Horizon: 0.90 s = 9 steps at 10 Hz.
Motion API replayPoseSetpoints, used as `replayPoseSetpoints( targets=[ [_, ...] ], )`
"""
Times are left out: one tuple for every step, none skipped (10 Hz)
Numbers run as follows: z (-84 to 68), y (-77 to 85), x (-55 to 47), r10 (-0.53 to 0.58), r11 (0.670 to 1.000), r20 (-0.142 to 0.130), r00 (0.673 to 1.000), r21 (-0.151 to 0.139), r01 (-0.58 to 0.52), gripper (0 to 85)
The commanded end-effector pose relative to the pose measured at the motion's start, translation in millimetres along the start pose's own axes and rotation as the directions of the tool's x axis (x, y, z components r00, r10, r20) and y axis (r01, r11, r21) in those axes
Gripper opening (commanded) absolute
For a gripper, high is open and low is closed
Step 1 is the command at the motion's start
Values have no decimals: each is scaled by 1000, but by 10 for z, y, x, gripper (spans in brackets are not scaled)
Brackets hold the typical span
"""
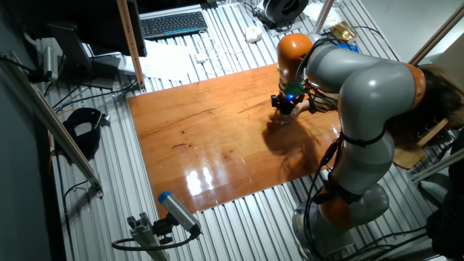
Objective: Unscrew the lid from the jar
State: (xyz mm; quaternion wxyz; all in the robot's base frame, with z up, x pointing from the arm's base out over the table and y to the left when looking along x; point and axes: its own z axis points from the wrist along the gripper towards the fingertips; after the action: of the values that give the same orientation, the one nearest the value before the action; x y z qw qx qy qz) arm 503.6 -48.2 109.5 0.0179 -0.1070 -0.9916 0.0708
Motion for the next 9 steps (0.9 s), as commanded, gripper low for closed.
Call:
replayPoseSetpoints(
  targets=[
    [-7,-3,1,-2,1000,-5,1000,-4,2,680],
    [-15,-5,2,-7,1000,-7,1000,-8,7,680],
    [-17,-5,3,-10,1000,-10,1000,-14,10,680],
    [-18,-6,3,-15,1000,-12,1000,-17,15,680],
    [-22,-7,4,-20,1000,-14,1000,-21,20,510],
    [-26,-8,5,-24,999,-18,1000,-31,23,510],
    [-31,-11,5,-29,999,-21,999,-32,28,510],
    [-50,-16,3,-32,999,-22,999,-32,31,510],
    [-80,-26,-1,-34,999,-30,999,-34,33,510]
  ],
)
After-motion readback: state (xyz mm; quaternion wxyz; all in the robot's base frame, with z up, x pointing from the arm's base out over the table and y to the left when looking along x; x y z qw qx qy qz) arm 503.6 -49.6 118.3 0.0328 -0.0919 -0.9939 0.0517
